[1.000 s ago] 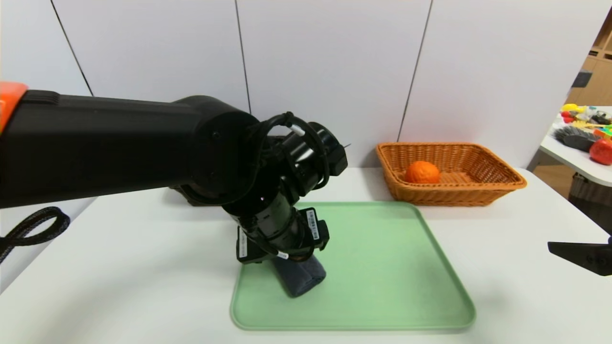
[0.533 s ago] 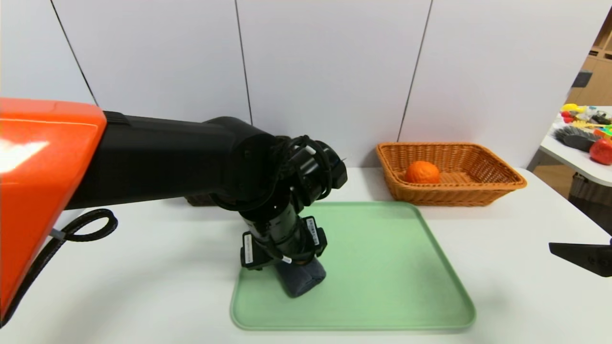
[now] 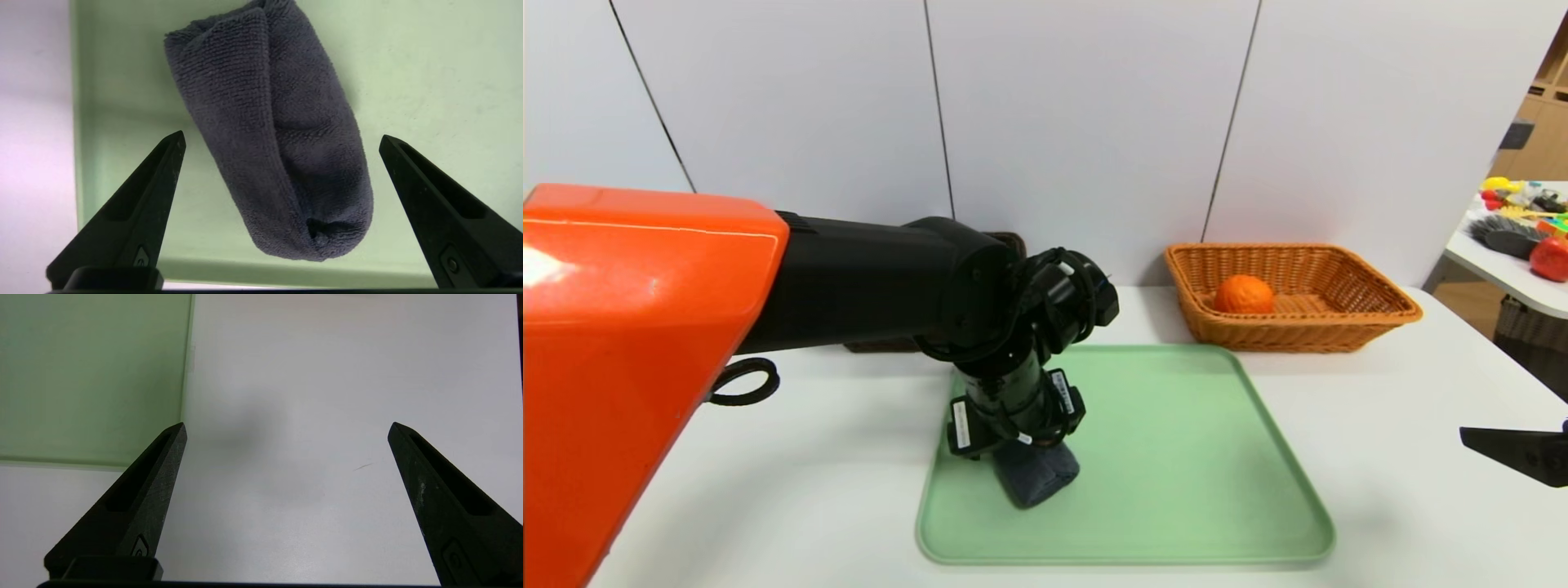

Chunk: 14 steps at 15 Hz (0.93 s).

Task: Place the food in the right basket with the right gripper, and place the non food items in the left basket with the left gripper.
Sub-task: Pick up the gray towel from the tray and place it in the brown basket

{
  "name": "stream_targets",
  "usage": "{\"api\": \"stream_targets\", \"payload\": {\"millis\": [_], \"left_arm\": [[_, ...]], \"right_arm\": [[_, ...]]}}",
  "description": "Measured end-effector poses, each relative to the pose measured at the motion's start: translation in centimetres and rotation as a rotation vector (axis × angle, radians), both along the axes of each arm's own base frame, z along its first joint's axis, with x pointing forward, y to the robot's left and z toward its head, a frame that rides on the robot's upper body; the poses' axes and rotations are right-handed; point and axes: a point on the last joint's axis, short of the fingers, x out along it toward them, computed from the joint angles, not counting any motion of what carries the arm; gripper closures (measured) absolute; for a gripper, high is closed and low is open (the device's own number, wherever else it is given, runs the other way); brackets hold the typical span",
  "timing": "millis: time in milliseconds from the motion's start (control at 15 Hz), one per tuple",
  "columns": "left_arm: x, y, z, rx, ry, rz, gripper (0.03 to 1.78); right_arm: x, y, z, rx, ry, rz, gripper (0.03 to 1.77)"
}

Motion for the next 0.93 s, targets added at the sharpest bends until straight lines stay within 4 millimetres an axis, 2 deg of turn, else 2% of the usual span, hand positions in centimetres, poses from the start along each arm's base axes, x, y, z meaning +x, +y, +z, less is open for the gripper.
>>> {"api": "stream_targets", "payload": {"millis": [533,733,933], "left_arm": [[0.5,-0.5,-1.0,0.018,0.013,-0.003,0.15],[0.6,-0.7,-1.3,0.024,0.017,-0.004,0.66],[0.7,-0.7,-1.4,0.026,0.018,-0.004,0.98]], "right_arm": [[0.0,0.0,-0.1,0.006,0.002,0.007,0.1],[0.0,0.0,-0.1,0.005,0.003,0.005,0.1],[0.0,0.0,-0.1,0.005,0.003,0.005,0.1]]}}
